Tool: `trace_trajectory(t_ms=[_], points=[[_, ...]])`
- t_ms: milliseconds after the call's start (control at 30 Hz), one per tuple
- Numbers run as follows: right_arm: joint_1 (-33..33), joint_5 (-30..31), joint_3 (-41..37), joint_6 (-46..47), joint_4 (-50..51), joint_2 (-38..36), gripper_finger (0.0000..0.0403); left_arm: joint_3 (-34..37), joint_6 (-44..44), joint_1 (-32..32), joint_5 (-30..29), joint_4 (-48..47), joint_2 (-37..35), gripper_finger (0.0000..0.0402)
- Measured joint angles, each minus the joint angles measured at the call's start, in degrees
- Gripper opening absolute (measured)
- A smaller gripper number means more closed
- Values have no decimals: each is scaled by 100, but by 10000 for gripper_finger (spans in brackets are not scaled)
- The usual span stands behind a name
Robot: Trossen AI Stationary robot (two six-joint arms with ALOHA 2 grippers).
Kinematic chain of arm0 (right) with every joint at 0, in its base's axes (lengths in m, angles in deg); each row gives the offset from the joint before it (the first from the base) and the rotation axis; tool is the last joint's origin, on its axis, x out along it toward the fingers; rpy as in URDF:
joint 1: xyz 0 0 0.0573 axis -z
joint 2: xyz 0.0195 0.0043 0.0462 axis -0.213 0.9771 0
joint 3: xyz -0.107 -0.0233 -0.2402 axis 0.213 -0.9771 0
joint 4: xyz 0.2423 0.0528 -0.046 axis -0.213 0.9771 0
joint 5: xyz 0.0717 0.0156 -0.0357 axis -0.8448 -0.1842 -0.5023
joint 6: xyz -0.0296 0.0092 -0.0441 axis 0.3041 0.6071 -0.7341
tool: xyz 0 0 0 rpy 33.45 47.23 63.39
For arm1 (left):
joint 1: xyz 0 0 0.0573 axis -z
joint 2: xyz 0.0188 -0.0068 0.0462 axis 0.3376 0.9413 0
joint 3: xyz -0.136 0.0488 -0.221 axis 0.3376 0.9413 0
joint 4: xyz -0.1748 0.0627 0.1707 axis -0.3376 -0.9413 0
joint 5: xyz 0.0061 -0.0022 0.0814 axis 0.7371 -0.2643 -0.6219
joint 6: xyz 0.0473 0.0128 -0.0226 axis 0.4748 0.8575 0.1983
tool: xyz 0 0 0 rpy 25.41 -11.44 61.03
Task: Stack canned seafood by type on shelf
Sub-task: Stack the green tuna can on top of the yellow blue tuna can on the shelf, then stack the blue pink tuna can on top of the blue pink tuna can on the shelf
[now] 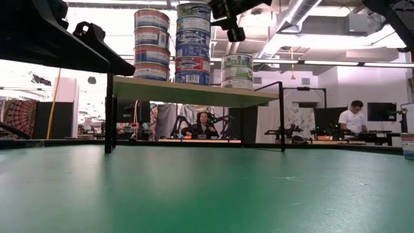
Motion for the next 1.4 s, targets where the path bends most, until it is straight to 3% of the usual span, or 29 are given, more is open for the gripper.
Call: trace_trajectory(t_ms=[300,1200,1333,1400], points=[[4,-82,-9,138,15,-8,258,0,51,0,-31,127,0,277],[43,-104,4,159,342,-387,260,-2,53,0,-125,127,0,277],[39,138,4,-137,893,-600,260,-4,53,31,-119,125,0,277],[-40,594,4,-577,1502,-758,260,-4,82,51,-73,127,0,277]])
